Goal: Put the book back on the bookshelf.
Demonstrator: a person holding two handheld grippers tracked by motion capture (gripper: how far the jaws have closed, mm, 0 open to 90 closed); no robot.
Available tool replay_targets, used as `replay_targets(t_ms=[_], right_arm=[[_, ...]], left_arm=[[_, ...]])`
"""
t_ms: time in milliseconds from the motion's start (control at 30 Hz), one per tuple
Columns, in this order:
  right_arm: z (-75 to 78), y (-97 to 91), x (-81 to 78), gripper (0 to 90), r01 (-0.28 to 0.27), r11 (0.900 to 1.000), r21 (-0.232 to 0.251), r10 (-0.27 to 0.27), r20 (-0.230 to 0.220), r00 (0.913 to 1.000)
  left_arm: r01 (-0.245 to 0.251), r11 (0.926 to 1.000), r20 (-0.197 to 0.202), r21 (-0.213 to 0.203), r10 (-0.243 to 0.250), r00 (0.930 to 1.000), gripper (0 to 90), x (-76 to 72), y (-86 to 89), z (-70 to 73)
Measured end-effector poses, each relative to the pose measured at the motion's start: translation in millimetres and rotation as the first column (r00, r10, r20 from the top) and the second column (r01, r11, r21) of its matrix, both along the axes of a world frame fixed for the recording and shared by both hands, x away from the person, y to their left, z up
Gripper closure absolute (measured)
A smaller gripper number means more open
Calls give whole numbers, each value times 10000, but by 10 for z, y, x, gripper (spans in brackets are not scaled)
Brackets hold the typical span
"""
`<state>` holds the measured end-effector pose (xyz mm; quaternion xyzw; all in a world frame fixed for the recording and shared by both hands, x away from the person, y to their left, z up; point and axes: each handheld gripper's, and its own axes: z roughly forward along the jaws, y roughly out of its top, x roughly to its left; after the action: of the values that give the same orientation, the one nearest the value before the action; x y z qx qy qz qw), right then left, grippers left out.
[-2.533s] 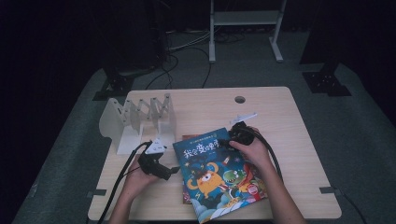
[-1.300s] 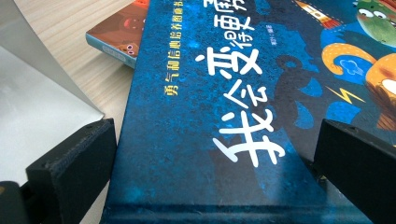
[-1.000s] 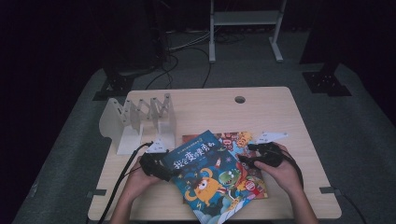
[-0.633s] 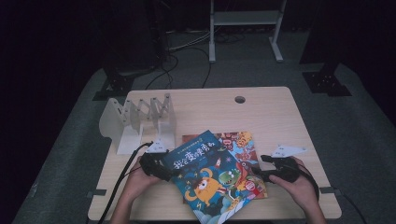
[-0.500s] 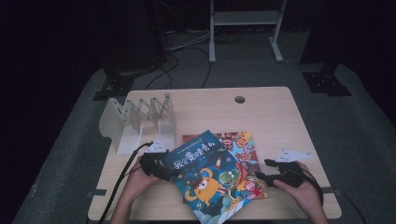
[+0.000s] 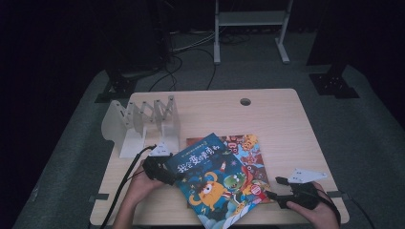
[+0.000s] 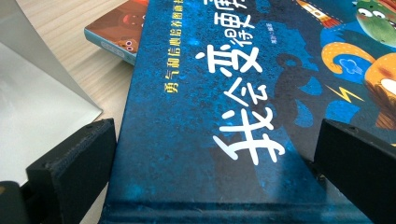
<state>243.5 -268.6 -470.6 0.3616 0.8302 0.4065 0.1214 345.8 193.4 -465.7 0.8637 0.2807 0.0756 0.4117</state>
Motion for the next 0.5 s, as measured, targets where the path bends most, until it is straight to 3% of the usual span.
replay_targets(t_ms=[233, 267, 500], right_arm=[[-13, 10, -9, 320, 132, 9997, -190, -128, 219, 9997], [-30, 2, 15, 329, 266, 9988, -403, -256, 257, 9993], [-29, -32, 153, 333, 463, 9981, -402, -453, 269, 9986]], left_arm=[[4, 10000, -73, 56, -3, 10000, 0, -11, -1, 7], [55, 10000, -128, 52, -55, 9999, 0, -17, 3, 6], [336, 9994, -197, 80, -334, 9992, 0, -34, -7, 10]])
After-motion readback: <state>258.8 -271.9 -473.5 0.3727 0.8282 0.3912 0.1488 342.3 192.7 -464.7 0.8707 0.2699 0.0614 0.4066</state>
